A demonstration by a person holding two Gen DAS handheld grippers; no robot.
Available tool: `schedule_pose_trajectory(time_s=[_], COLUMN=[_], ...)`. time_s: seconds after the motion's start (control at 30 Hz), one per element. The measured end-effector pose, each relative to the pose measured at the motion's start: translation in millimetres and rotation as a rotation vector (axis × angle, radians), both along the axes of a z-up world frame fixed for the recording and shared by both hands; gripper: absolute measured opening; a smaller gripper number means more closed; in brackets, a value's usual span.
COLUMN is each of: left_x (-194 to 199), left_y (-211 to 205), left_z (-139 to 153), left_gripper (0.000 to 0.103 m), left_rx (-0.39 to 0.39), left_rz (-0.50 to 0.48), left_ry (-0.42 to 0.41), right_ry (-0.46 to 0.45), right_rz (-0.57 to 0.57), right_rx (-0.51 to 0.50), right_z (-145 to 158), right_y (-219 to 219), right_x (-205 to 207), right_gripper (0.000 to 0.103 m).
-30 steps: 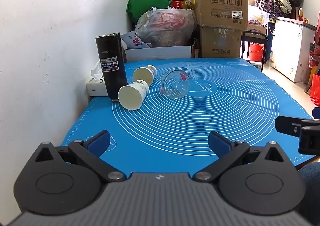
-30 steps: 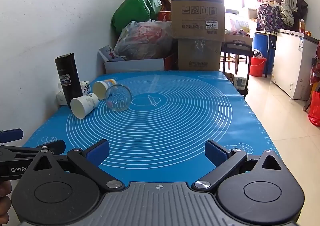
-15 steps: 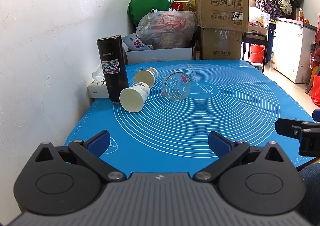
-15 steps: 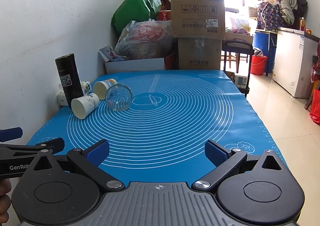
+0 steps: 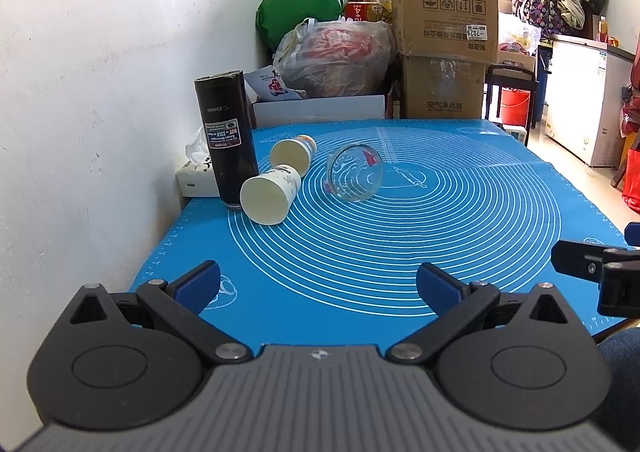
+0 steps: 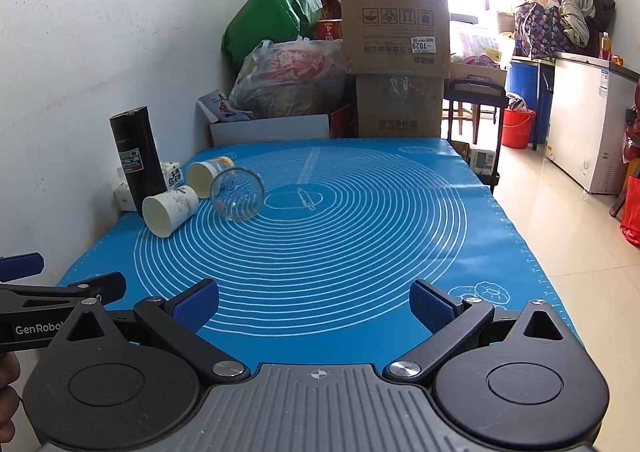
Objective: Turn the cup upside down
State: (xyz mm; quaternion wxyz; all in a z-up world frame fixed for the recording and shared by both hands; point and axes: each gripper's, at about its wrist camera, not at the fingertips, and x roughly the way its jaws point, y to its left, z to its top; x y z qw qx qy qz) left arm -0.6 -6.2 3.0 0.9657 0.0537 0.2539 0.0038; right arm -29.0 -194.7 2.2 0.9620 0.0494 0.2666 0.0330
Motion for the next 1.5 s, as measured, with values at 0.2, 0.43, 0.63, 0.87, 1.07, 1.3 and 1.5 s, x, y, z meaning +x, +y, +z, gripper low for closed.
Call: schedule_pose_trajectory(time_s=[0.2,0.43,0.63,0.87,1.07,1.3,1.5], left_x=[1.0,1.0,0.9,1.0,0.9,0.9,3.0], left_y=[0.7,0.7,1.4,1.6,1.4,1.1,1.4], left_z=[0.3,0.2,-0.1,0.2,0.1,0.1,0.3], left_gripper=[0.103,0.103,0.103,0.103,0.103,0.103,0.103], left_rx=[-0.007,-0.008,-0.008,-0.009,-0.008,-0.003,-0.001], left_rz=[0.006,0.009,0.011,0.011,0.011,0.012,0.014], left_ry=[0.002,0.002,0.004,0.004,0.003,0.004,0.005], right_ry=[0.0,0.005,0.005,0.004,0.005,0.004,0.003], right_rz=[0.0,0.002,0.002,0.004,0.008,0.007,0.009], right_rx=[0.0,0.001,0.002,0.0,0.0,-0.001,0.0], right_z=[-0.3,-1.3,-1.3,-0.7,-0.7,-0.7,-0.7], right_y=[-0.1,0.2,0.2,1.4,2.0,2.4,2.0], right_x=[0.1,0.4,0.4,0.8,1.1,1.3,1.1], right_gripper=[0.103,0.103,0.103,0.103,0.103,0.103,0.103])
